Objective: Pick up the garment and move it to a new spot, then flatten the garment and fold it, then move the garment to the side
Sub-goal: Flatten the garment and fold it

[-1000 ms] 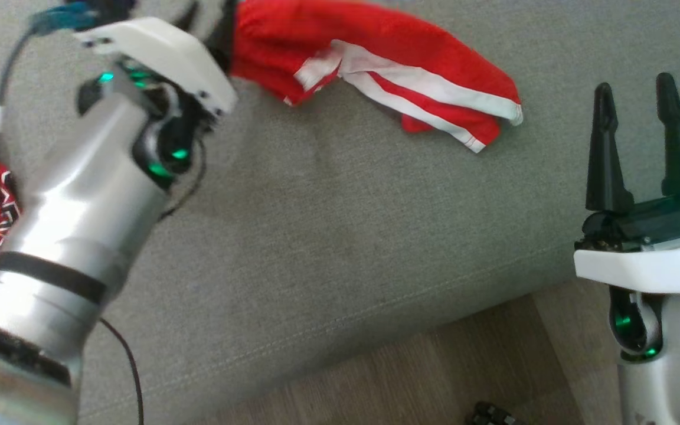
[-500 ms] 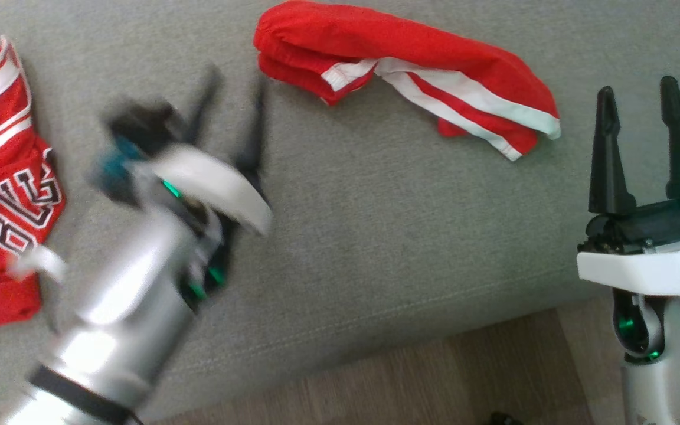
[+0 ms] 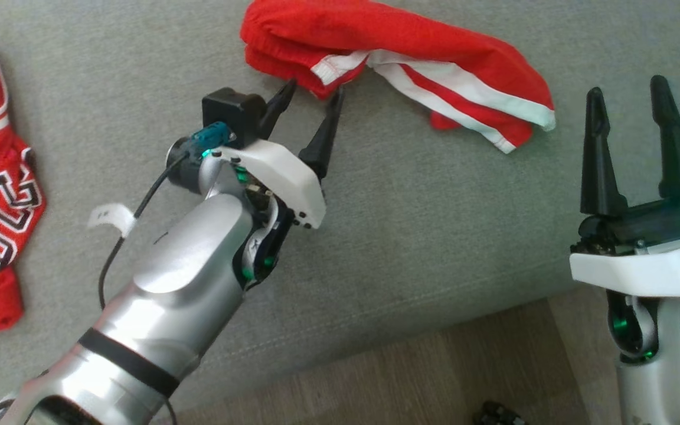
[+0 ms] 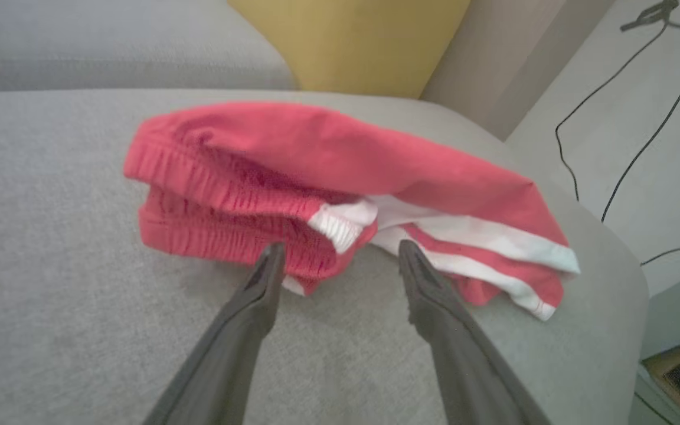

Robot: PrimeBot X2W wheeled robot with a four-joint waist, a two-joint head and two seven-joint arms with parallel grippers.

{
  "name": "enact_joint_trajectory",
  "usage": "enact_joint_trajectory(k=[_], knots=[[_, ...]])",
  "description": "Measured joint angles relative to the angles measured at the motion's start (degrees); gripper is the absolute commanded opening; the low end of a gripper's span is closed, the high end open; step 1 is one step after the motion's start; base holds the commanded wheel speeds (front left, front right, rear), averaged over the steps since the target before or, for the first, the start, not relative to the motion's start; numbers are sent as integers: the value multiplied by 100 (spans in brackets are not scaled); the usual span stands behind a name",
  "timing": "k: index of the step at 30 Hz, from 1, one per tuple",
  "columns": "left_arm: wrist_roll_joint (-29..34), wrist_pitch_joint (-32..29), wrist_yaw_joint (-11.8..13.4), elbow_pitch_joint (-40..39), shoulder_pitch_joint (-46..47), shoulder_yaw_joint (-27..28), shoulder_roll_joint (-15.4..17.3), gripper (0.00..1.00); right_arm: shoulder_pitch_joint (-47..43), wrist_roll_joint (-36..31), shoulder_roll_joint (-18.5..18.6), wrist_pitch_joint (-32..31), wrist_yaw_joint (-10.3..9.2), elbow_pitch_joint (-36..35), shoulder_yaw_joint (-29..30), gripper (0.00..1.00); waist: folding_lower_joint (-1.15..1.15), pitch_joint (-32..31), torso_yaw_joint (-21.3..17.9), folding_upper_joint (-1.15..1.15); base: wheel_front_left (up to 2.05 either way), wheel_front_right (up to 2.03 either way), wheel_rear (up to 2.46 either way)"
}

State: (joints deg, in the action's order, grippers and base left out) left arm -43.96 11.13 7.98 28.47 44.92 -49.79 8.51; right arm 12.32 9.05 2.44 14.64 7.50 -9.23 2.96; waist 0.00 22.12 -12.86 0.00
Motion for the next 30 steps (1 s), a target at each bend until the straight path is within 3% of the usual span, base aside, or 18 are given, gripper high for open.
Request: enact_joint_trajectory(k=[6,16,17,18,20,21,25,30], knots=[[-58,-307,-43,431,26,-64,-2,100,1,10,0,0,0,-5,-3,100,0,42,-195,0,0,0,0],[-65,-230,-76,584,486,42,21,100,4,71,0,0,0,-8,-2,100,0,185,-353,0,0,0,0],[-65,-231,-82,602,485,40,21,94,6,89,0,0,0,-7,0,100,0,190,-360,0,0,0,0],[-66,-232,-94,626,485,40,23,73,8,105,0,0,0,-5,0,100,0,193,-368,0,0,0,0],[-88,-257,-146,673,486,41,25,5,9,107,0,0,0,-5,1,100,0,198,-387,0,0,0,0],[-111,-269,-179,688,486,40,24,0,9,107,0,0,0,-5,3,100,0,200,-394,0,0,0,0],[-112,-315,-393,683,527,24,35,0,40,107,0,0,0,-2,7,100,0,173,-411,0,0,0,0],[-534,-1087,-867,168,860,20,180,0,40,163,0,0,0,131,-2,100,0,33,-383,0,0,0,0]])
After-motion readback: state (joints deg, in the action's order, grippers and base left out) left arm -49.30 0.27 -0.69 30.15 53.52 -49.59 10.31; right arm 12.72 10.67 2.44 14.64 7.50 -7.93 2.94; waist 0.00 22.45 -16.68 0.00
